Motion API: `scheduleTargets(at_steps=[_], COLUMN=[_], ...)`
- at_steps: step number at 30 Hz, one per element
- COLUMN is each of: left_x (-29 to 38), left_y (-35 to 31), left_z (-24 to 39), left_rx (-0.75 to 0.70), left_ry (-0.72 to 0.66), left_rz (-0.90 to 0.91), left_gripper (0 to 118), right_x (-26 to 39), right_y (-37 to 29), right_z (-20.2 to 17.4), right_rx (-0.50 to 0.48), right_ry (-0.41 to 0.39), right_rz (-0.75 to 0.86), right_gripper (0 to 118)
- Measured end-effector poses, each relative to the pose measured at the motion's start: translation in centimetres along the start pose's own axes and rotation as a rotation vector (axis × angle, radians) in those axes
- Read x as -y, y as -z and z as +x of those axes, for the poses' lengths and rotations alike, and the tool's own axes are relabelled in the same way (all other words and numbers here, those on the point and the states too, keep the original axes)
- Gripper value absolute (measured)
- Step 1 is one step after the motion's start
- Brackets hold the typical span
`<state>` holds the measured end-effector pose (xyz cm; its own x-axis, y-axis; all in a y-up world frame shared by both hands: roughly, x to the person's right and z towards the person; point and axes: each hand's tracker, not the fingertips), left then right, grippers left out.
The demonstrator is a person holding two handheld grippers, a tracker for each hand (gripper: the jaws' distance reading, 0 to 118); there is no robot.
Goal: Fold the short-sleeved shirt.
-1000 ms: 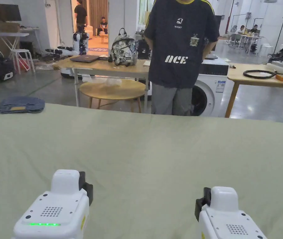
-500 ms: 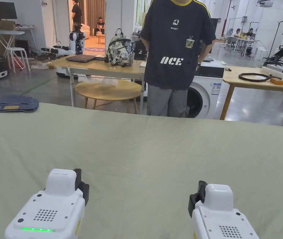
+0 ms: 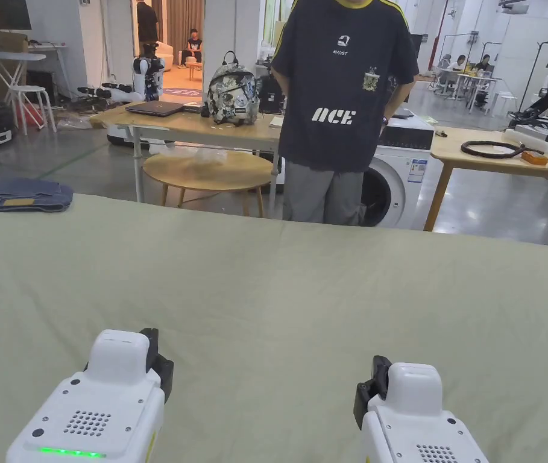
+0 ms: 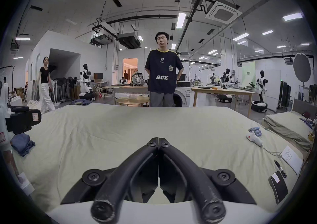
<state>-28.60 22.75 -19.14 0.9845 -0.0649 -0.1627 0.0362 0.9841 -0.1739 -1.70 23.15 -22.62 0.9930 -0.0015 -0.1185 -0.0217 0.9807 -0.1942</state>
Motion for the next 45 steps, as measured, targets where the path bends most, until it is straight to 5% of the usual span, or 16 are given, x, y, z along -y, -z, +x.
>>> scheduleTargets(at_steps=[3, 7, 13, 16, 45], left_x=[-0.2, -0.3, -0.4, -0.3, -0.7], left_y=[0.1, 0.1, 0.2, 0.0, 1.3], left_z=[0.2, 0.5, 0.2, 0.0, -1.4], left_rx=[0.007, 0.004, 0.035, 0.042, -0.001], left_ry=[0.011, 0.003, -0.101, -0.136, -0.162], left_rz=[0.008, 0.021, 0.059, 0.120, 0.005], left_gripper=[3, 27, 48, 54, 57], right_x=[0.2, 0.4, 0.3, 0.2, -2.4], right_y=[0.0, 0.1, 0.2, 0.1, 2.0], right_z=[0.2, 0.6, 0.7, 0.6, 0.7], right_rx=[0.018, 0.031, 0.020, 0.018, 0.047], right_ry=[0.016, 0.033, -0.011, -0.020, 0.147], right_rz=[-0.004, -0.010, 0.005, 0.024, -0.084], right_gripper=[2, 67, 81, 100, 100])
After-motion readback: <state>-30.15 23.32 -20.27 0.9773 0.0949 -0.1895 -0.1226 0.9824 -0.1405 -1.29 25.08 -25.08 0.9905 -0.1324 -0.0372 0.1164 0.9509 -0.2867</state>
